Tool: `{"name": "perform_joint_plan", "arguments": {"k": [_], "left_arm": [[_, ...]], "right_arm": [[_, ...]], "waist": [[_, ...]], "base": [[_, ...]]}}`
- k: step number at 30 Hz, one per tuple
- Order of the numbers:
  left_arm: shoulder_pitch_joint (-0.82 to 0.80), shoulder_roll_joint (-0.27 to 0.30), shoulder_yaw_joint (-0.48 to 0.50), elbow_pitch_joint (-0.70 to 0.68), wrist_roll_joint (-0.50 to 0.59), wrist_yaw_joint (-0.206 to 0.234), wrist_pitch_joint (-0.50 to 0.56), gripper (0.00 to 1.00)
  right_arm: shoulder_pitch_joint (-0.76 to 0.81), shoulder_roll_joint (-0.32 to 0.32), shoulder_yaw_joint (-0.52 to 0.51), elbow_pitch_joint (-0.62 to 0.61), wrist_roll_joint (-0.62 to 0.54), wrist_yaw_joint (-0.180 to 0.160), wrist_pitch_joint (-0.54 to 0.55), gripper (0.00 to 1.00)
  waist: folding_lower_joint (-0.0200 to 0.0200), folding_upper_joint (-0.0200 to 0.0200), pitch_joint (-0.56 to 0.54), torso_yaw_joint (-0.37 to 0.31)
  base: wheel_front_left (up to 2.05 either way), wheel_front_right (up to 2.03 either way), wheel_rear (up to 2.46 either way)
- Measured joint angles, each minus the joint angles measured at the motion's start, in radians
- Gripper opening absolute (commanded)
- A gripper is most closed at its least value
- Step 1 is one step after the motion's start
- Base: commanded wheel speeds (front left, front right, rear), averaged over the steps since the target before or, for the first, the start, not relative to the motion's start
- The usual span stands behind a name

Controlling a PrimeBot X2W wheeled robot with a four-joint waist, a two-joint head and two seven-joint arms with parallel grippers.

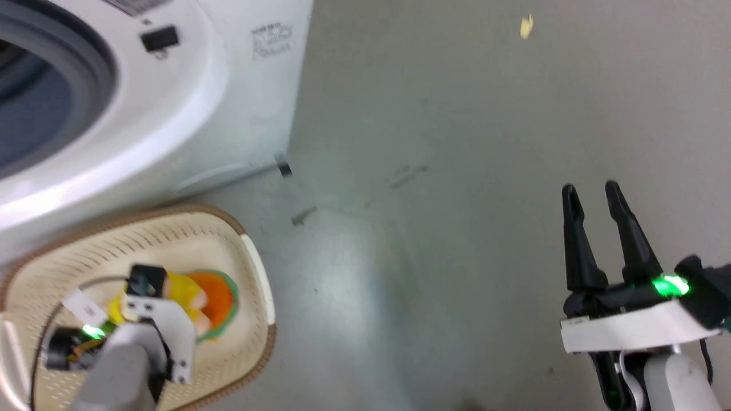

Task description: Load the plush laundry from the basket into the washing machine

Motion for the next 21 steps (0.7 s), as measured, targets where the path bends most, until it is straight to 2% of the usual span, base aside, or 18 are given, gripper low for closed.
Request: {"name": "perform_joint_plan", "arguments": {"k": [8, 14, 17, 21], "left_arm": [[0.089, -0.089, -0.003, 0.083, -0.063, -0.037, -0.172, 0.00], [0.184, -0.138, 0.004, 0.065, -0.094, -0.055, -0.261, 0.00], [0.226, -0.152, 0.011, -0.007, -0.100, -0.061, -0.269, 0.00], [0.311, -0.158, 0.048, -0.229, -0.106, -0.039, -0.275, 0.00]], "right_arm": [[0.094, 0.000, -0.035, 0.018, -0.067, 0.000, -0.016, 1.00], [0.160, 0.000, -0.044, 0.022, -0.102, 0.000, -0.016, 1.00], [0.179, 0.000, -0.050, 0.022, -0.108, 0.000, -0.016, 1.00], [0.191, 0.000, -0.058, 0.021, -0.108, 0.000, -0.016, 1.00]], "waist": [[-0.0002, 0.0000, -0.184, 0.051], [-0.0004, 0.0000, -0.324, 0.109], [-0.0004, 0.0000, -0.377, 0.149], [-0.0002, 0.0000, -0.427, 0.204]], "base": [[0.00, 0.00, 0.00], [0.00, 0.00, 0.00], [0.00, 0.00, 0.00], [0.00, 0.00, 0.00]]}}
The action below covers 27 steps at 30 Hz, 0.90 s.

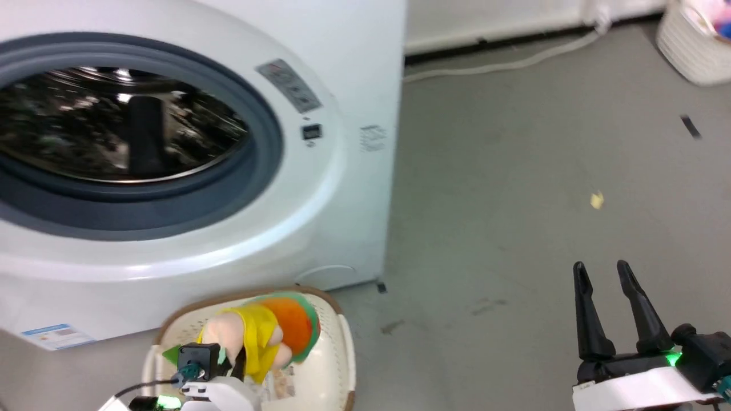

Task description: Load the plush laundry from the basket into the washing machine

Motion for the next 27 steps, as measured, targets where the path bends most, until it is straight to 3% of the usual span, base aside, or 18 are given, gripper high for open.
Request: {"name": "perform_joint_plan", "arguments": {"k": [9, 10, 14, 20, 23, 27], "left_arm": [[0.188, -0.019, 0.109, -0.470, 0.036, 0.051, 0.000, 0.00], [0.199, -0.024, 0.137, -0.623, 0.055, 0.046, 0.000, 0.00], [0.183, -0.032, 0.180, -0.779, 0.084, 0.044, 0.000, 0.00], [0.029, 0.003, 0.244, -0.833, 0.100, 0.031, 0.000, 0.00], [-0.082, 0.058, 0.277, -0.810, 0.101, 0.030, 0.004, 0.00], [-0.251, 0.145, 0.311, -0.740, 0.098, 0.013, 0.094, 0.00]], "right_arm": [[0.019, 0.000, -0.010, -0.008, -0.007, 0.000, 0.000, 1.00], [0.019, 0.000, -0.012, -0.015, -0.009, 0.000, 0.000, 1.00], [0.012, 0.000, -0.009, -0.029, -0.015, 0.000, 0.000, 1.00], [-0.042, 0.000, -0.006, -0.044, -0.016, 0.000, 0.000, 1.00], [-0.073, 0.000, -0.002, -0.050, -0.012, 0.000, 0.000, 1.00], [-0.116, 0.000, -0.005, -0.060, 0.006, 0.000, 0.000, 1.00]], "waist": [[0.0000, 0.0000, -0.047, 0.086], [0.0002, 0.0000, -0.033, 0.093], [0.0002, 0.0000, 0.012, 0.093], [0.0004, 0.0000, 0.120, 0.082], [0.0005, 0.0000, 0.183, 0.070], [0.0005, 0.0000, 0.272, 0.046]], "base": [[0.00, 0.00, 0.00], [0.00, 0.00, 0.00], [0.00, 0.00, 0.00], [0.00, 0.00, 0.00], [0.00, 0.00, 0.00], [0.00, 0.00, 0.00]]}}
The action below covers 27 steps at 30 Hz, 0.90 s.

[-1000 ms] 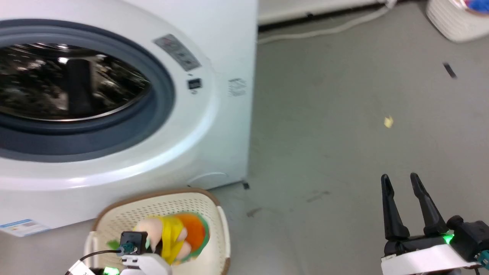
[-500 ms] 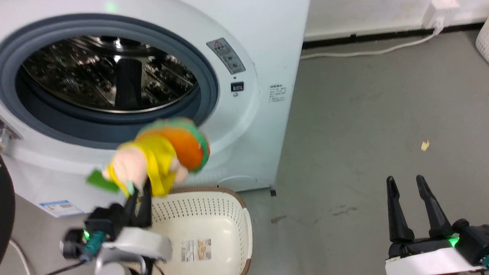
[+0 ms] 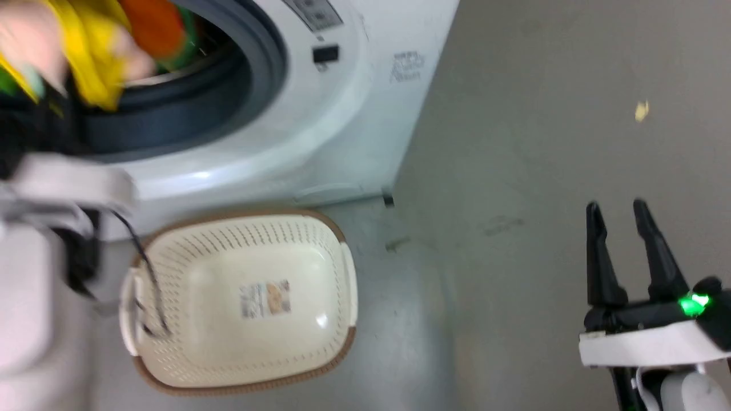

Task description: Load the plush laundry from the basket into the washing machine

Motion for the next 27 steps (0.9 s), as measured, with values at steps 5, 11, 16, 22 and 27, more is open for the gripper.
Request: {"name": "perform_joint_plan", "arguments": {"k": [5, 11, 16, 22, 27], "left_arm": [[-0.215, 0.123, -0.005, 0.118, 0.016, -0.035, 0.135, 0.00], [-0.449, 0.238, -0.053, 0.305, 0.070, -0.063, 0.295, 0.00], [-0.582, 0.279, -0.099, 0.446, 0.097, -0.077, 0.414, 0.00], [-0.676, 0.280, -0.141, 0.554, 0.097, -0.090, 0.493, 0.00], [-0.687, 0.273, -0.160, 0.599, 0.095, -0.096, 0.474, 0.00]], "right_arm": [[-0.050, 0.000, -0.006, -0.008, 0.026, 0.000, 0.000, 1.00], [-0.099, 0.000, -0.014, -0.012, 0.058, 0.000, 0.000, 1.00], [-0.108, 0.000, -0.007, -0.010, 0.071, 0.000, 0.000, 1.00], [-0.118, 0.000, 0.000, -0.006, 0.083, 0.000, 0.000, 1.00], [-0.119, 0.000, -0.001, -0.002, 0.085, 0.000, 0.000, 1.00]], "waist": [[0.0001, 0.0000, 0.110, -0.036], [0.0000, 0.0001, 0.223, -0.083], [0.0000, 0.0001, 0.284, -0.123], [-0.0002, 0.0001, 0.312, -0.149], [-0.0002, 0.0000, 0.300, -0.145]], "base": [[0.00, 0.00, 0.00], [0.00, 0.00, 0.00], [0.00, 0.00, 0.00], [0.00, 0.00, 0.00], [0.00, 0.00, 0.00]]}}
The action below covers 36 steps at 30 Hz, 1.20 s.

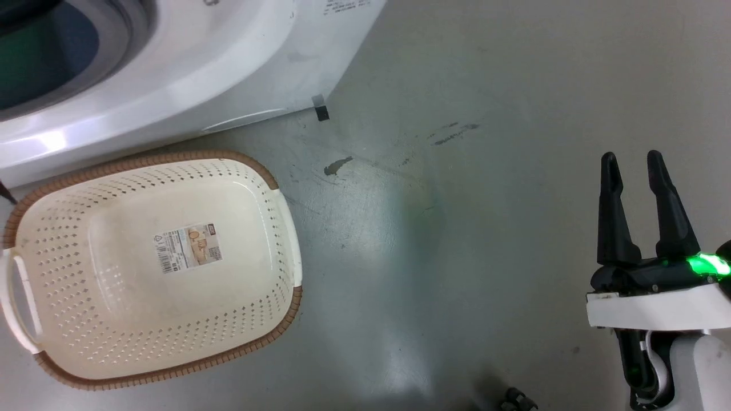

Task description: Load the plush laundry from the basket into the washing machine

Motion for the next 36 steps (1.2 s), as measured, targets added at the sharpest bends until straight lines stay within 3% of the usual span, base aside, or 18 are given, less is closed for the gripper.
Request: {"name": "perform_joint_plan", "arguments": {"k": [2, 3, 4, 14, 22, 27, 36], "left_arm": [[0.001, -0.006, 0.000, 0.020, -0.007, 0.004, -0.025, 0.00], [0.003, -0.010, -0.001, 0.028, -0.007, 0.009, -0.041, 0.94], [0.008, -0.014, -0.002, 0.035, -0.008, 0.010, -0.058, 1.00], [0.235, -0.101, 0.002, 0.069, -0.068, 0.018, -0.355, 1.00], [0.495, -0.224, 0.011, 0.002, -0.130, 0.032, -0.519, 1.00], [0.672, -0.287, 0.019, -0.155, -0.155, 0.050, -0.560, 1.00], [1.052, -0.361, 0.044, -0.606, -0.120, 0.105, -0.568, 1.00]], "right_arm": [[0.000, 0.000, -0.002, 0.002, -0.001, 0.000, 0.000, 1.00], [0.000, 0.000, -0.005, 0.003, -0.004, 0.000, 0.000, 1.00], [0.000, 0.000, -0.007, 0.003, -0.007, 0.000, 0.000, 1.00], [0.047, 0.000, -0.026, 0.019, -0.067, 0.000, 0.000, 1.00], [0.129, 0.000, -0.034, 0.029, -0.112, 0.000, 0.000, 1.00], [0.179, 0.000, -0.031, 0.034, -0.134, 0.000, 0.000, 1.00], [0.255, 0.000, -0.042, 0.034, -0.141, 0.000, 0.000, 1.00]], "waist": [[0.0000, 0.0000, -0.012, 0.004], [-0.0001, 0.0000, -0.020, 0.006], [0.0000, 0.0000, -0.029, 0.008], [-0.0002, 0.0000, -0.206, 0.045], [-0.0005, 0.0000, -0.409, 0.095], [-0.0006, 0.0000, -0.532, 0.134], [-0.0006, -0.0001, -0.701, 0.198]], "base": [[0.00, 0.00, 0.00], [0.00, 0.00, 0.00], [0.00, 0.00, 0.00], [0.00, 0.00, 0.00], [0.00, 0.00, 0.00], [0.00, 0.00, 0.00], [0.00, 0.00, 0.00]]}}
